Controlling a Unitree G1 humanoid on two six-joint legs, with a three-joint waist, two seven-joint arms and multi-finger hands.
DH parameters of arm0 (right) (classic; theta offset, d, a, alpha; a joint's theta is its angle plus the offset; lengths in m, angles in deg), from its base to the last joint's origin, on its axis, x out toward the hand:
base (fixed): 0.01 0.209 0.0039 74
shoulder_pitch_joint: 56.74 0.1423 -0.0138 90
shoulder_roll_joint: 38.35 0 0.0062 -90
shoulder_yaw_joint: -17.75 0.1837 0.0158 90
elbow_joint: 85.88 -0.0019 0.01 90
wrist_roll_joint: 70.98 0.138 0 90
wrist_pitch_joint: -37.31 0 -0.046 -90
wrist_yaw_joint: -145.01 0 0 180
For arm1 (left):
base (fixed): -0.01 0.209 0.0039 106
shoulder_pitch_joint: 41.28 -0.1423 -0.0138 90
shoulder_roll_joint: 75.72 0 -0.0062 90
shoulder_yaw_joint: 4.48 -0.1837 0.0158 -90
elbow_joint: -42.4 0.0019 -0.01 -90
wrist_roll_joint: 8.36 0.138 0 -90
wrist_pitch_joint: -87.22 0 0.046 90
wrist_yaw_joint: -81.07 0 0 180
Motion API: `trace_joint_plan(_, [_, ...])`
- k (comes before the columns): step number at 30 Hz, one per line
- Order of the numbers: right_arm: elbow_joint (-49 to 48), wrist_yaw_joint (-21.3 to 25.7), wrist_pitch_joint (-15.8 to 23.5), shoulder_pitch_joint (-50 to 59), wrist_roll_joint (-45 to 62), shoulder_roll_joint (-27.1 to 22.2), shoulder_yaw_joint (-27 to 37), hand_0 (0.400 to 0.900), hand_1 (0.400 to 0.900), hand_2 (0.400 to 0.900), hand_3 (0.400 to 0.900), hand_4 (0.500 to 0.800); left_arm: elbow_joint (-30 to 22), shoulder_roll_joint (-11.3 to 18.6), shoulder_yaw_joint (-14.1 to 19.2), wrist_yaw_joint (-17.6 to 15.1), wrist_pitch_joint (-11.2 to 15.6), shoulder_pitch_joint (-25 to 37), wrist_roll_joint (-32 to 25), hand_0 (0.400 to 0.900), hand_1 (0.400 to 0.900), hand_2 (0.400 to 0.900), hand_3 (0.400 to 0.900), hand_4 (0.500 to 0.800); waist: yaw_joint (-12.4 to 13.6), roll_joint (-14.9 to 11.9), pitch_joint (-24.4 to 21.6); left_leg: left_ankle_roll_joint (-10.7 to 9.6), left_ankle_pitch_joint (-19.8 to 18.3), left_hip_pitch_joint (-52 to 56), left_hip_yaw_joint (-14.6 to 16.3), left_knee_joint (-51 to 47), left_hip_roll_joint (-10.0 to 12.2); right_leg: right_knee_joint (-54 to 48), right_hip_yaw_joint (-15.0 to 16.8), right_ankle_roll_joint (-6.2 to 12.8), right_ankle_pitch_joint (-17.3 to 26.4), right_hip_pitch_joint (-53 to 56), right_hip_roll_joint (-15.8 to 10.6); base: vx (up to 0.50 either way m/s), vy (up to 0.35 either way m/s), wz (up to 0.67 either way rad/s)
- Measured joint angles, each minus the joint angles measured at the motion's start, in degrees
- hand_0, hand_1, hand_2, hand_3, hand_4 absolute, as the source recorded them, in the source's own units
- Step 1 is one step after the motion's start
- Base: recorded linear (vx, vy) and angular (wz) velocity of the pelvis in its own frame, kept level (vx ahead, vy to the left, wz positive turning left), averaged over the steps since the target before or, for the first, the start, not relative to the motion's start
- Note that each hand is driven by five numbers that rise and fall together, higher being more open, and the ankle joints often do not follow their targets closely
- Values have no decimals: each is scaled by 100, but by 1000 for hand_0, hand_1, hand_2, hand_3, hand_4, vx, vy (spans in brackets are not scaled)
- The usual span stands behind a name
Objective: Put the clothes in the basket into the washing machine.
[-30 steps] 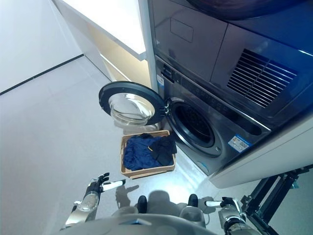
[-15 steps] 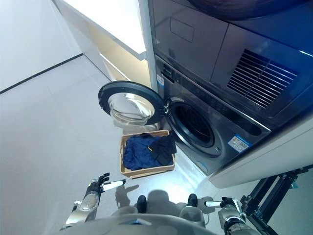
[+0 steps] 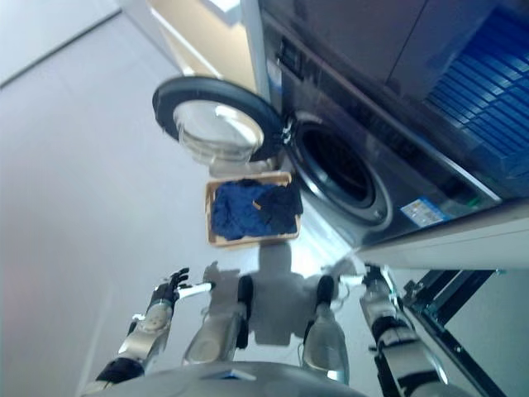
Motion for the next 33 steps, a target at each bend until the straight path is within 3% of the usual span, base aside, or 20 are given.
trace_joint_plan(4, [-169, 359, -12, 1215, -124, -74, -338, 900, 900, 900, 900, 800, -117, 4, -255, -217, 121, 204, -11, 900, 900, 900, 900, 800, 134, 104, 566, -39, 30, -661, -18, 298, 44, 202, 0, -79, 84, -602, 33, -122, 33, 2])
trace_joint_plan(9, [-63, 705, -1, 2973, -510, -442, -723, 900, 900, 900, 900, 800, -712, 49, -724, -448, 280, 437, -103, 900, 900, 900, 900, 800, 363, 153, 1271, -53, -12, -1479, -124, 801, 69, 810, 2, -119, 8, -1434, 12, -112, 51, 9])
trace_joint_plan(15, [435, 912, 11, 4122, -567, -551, -917, 900, 900, 900, 900, 800, -1086, 103, -1090, -579, 407, 688, -284, 900, 900, 900, 900, 800, 578, 152, 1347, -18, 0, -2212, -280, 1106, -55, 1541, -40, -116, -262, -2272, -169, -45, 28, 19])
trace_joint_plan(20, [798, 956, 13, 4377, -619, -594, -1009, 900, 900, 900, 900, 800, -1452, 264, -1321, -603, 502, 856, -408, 900, 900, 900, 900, 800, 720, 173, 1352, 15, 25, -2624, -442, 1279, -173, 1774, -172, -100, -385, -2605, -309, 11, 27, 24])
trace_joint_plan(27, [1029, 961, 12, 4799, -622, -1263, -1168, 900, 900, 900, 900, 800, -2232, 441, -1569, -598, 626, 997, -464, 900, 900, 900, 900, 800, 944, 426, 1417, 79, 110, -3402, -650, 1496, -408, 2280, -268, -55, -540, -3371, -581, -6, 30, 24])
trace_joint_plan(33, [1091, 981, 51, 5116, -601, -1729, -1154, 900, 900, 900, 900, 800, -2365, 464, -1734, -586, 632, 1090, -469, 900, 900, 900, 900, 800, 1135, 578, 1435, 110, 163, -3987, -772, 1678, -615, 2830, -324, -62, -756, -4021, -862, 30, 48, 11])
